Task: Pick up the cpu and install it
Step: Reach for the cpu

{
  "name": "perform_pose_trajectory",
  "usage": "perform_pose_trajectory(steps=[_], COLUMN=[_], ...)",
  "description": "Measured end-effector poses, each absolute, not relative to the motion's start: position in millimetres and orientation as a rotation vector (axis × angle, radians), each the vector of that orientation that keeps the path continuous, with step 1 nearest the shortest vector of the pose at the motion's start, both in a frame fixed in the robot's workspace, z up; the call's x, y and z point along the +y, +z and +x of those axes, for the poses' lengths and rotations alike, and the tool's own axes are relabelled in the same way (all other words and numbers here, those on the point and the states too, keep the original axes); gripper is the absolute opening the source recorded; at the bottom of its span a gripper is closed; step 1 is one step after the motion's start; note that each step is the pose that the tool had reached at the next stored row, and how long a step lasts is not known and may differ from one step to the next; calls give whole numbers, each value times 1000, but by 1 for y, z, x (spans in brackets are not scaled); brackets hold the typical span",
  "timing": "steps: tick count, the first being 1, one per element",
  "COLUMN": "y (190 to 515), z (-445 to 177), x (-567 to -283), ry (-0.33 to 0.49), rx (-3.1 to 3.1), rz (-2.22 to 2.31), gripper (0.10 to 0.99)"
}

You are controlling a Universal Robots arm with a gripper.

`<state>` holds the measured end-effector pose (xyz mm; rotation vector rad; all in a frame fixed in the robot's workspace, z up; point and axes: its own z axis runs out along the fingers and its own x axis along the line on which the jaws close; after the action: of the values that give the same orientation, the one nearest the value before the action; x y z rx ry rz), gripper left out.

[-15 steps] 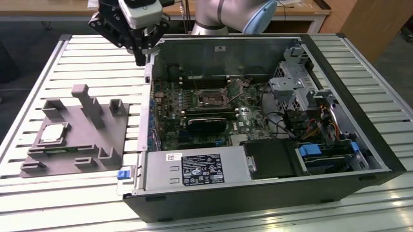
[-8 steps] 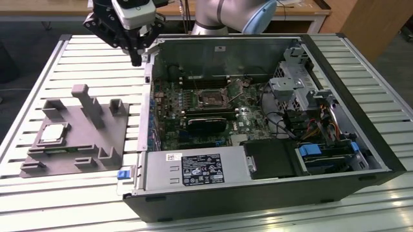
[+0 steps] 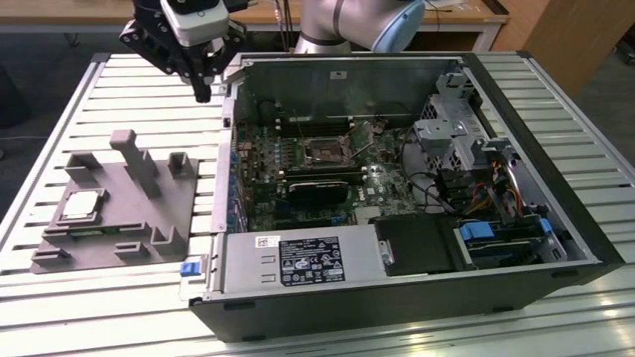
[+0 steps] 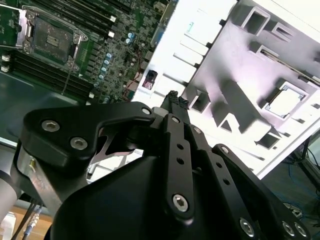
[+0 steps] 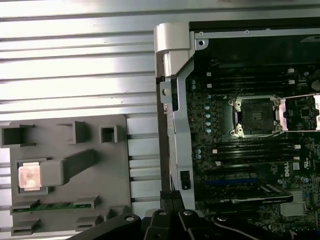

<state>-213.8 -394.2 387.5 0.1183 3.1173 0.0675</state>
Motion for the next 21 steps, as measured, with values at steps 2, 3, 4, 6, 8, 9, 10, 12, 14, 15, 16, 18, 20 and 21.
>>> perform_pose_trajectory(steps=[2, 3, 4, 6, 8, 9, 10, 12, 14, 15, 16, 18, 20, 21], y=[387, 387, 387, 387, 387, 387, 387, 386, 386, 386, 386, 386, 386, 385], z=[-216, -217, -218, -219, -221, -222, -223, -224, -226, -226, -227, -229, -230, -231], x=[-394, -394, -394, -394, -394, -394, -394, -394, -394, -394, -394, -394, -394, -394], ry=[67, 68, 67, 68, 67, 67, 67, 67, 67, 68, 67, 67, 67, 67], rx=[3117, 3117, 3118, 3118, 3118, 3118, 3118, 3118, 3118, 3118, 3118, 3118, 3118, 3118], rz=[118, 118, 118, 118, 118, 118, 118, 118, 118, 118, 118, 118, 118, 118], gripper=[106, 106, 106, 106, 106, 106, 106, 106, 106, 106, 106, 106, 106, 106])
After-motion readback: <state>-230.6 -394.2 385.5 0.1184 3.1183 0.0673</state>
